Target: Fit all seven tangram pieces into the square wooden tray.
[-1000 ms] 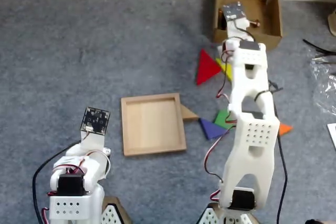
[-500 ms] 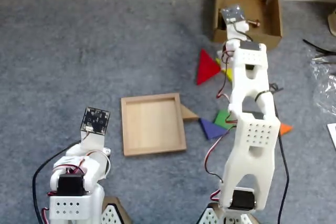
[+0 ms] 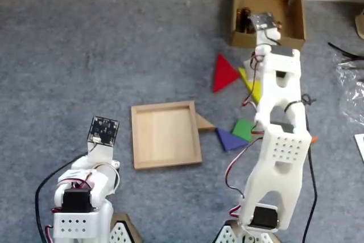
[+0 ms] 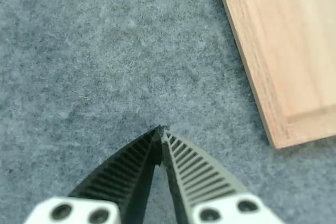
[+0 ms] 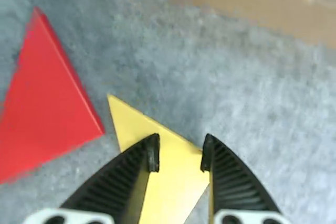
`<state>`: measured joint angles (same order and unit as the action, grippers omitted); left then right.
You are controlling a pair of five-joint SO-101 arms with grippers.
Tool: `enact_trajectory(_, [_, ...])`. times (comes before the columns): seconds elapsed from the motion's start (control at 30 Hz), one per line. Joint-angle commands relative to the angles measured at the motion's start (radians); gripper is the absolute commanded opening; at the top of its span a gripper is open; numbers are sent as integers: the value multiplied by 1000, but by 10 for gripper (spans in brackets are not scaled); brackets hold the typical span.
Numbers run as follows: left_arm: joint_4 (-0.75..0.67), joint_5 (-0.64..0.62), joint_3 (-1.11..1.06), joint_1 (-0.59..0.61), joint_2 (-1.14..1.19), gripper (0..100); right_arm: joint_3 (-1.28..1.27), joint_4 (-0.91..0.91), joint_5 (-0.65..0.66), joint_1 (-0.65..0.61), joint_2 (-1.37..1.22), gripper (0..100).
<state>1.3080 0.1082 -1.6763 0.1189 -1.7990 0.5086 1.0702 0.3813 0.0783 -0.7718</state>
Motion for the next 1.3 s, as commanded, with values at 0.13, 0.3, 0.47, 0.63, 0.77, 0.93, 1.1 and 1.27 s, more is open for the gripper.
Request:
enact_trajectory(0.13, [5,-5,-21,-10,2,5,-4,122,-8,33,24,131])
enact_trajectory(0.3, [5,-5,-21,-10,2,5,59,223,-8,47,18,131])
enact_trajectory(0.47, [5,-5,-21,-10,2,5,65,285,-8,82,16,131])
enact_trajectory(0.63, [5,-5,-21,-10,2,5,90,338,-6,105,24,131])
enact_trajectory(0.77, [5,-5,-21,-10,2,5,180,435,-8,111,22,131])
enact_trajectory(0.93, [5,-5,-21,-10,2,5,318,541,-8,110,22,131])
enact_trajectory(1.1, [5,-6,-21,-10,2,5,453,661,-9,90,22,131])
enact_trajectory(1.27, [5,-9,-21,-10,2,5,539,691,-103,61,24,131])
